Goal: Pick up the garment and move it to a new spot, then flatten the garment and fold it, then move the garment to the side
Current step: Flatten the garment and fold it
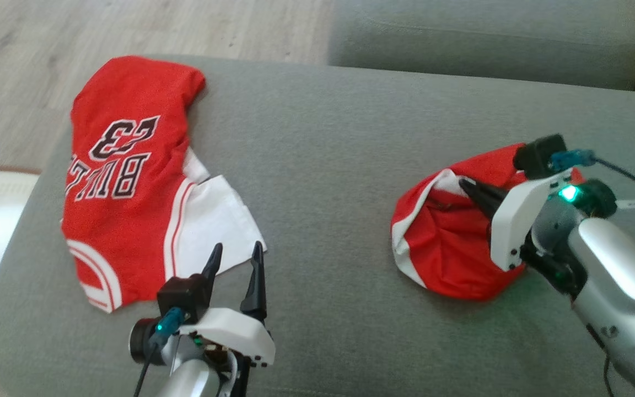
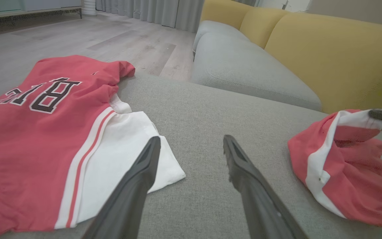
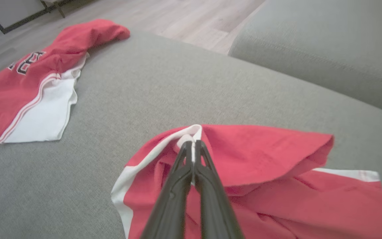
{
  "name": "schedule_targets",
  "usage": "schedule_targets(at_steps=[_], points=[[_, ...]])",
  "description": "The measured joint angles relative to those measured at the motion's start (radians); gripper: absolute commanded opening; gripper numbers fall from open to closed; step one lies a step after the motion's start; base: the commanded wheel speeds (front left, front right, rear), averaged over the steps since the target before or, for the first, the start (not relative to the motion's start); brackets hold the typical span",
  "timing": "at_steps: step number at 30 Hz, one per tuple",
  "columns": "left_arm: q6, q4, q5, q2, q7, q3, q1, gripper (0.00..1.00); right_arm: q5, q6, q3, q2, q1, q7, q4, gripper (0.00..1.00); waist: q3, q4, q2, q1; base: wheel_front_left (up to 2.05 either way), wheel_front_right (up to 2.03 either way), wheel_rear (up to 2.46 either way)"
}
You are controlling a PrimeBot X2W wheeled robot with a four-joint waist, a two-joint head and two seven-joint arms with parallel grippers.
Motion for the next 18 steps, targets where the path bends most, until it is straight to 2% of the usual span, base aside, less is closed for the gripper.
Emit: schedule_targets(at_steps=[2,5,9,13,18], points=[[-0.002,0.005,0.0,0.0,0.0,0.009,0.003,1.0,0.0,0.0,-0.011,-0.012,0.0,-0.014,-0.043,0.0,-0.009,-0.019,0.0,0.0,0.0,0.0,0.0],[-0.01,0.018,0.0,0.0,0.0,0.014,0.008,1.0,0.0,0.0,-0.033,-0.066,0.002,-0.007,-0.132,0.0,-0.022,-0.055,0.0,0.0,0.0,0.0,0.0],[-0.016,0.018,0.0,0.0,0.0,0.025,0.032,1.0,0.003,0.0,-0.08,-0.204,0.036,0.088,-0.268,0.0,-0.036,-0.111,0.0,0.0,0.0,0.0,0.0],[-0.018,0.018,0.0,0.0,0.0,0.035,0.04,1.0,0.013,0.0,-0.141,-0.334,0.152,0.206,-0.376,0.0,-0.036,-0.17,0.0,0.0,0.0,0.0,0.0],[-0.019,0.017,0.0,0.0,0.0,0.021,0.032,1.0,0.004,0.0,-0.236,-0.38,0.326,0.306,-0.368,0.0,-0.006,-0.213,0.0,0.0,0.0,0.0,0.0]])
